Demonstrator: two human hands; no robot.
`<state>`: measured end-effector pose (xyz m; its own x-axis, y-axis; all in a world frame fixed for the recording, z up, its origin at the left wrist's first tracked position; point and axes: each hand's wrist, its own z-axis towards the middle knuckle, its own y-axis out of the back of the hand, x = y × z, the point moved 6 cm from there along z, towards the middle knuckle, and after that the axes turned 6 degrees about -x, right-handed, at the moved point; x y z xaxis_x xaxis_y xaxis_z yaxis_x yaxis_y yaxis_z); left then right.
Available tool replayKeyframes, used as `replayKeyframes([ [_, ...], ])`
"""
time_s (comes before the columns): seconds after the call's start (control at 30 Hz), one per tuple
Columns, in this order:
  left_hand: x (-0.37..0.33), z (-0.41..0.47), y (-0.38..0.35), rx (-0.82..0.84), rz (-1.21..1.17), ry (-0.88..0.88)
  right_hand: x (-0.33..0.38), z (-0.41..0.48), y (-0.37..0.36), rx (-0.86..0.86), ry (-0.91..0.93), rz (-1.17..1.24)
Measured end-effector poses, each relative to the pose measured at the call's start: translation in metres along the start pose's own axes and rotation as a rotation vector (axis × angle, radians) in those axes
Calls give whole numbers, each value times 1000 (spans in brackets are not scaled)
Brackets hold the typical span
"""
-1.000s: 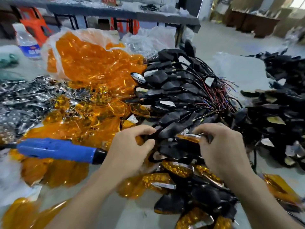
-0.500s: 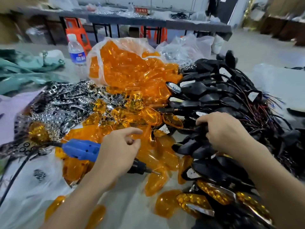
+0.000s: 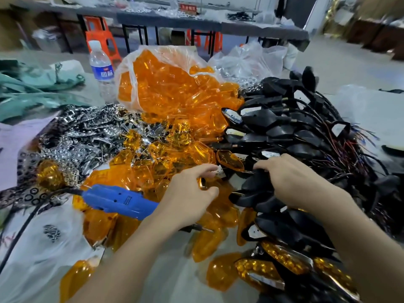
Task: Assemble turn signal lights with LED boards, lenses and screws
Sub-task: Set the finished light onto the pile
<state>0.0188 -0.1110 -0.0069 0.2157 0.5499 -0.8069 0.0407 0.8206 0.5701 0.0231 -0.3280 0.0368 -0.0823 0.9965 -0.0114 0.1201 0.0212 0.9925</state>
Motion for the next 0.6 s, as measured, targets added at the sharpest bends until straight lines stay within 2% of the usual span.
replayKeyframes([
  [0.13,-10,6,-21,74,-64,-8,-13,9,3,-113,-48,204],
  [0.23,-11,10,-26,156,-197,22,-13,-3,31,-269,23,704],
  [0.3,-19,12,-29,184,-392,73,6,-17,66,-512,174,953],
  [0.37,-25,15,-24,113,-696,184,44,-28,96,-689,321,921],
  [0.4,-24,16,-17,65,-907,243,66,-29,104,-704,369,869],
  [0.47,-21,17,5,32,-1317,288,104,-19,103,-597,388,844],
  [0.5,-19,17,20,49,-1433,269,117,-11,95,-509,331,929],
  [0.53,-14,16,34,67,-1482,249,127,-3,83,-390,231,1107],
  [0.6,0,14,55,68,-1375,267,148,6,46,-99,-22,1533],
])
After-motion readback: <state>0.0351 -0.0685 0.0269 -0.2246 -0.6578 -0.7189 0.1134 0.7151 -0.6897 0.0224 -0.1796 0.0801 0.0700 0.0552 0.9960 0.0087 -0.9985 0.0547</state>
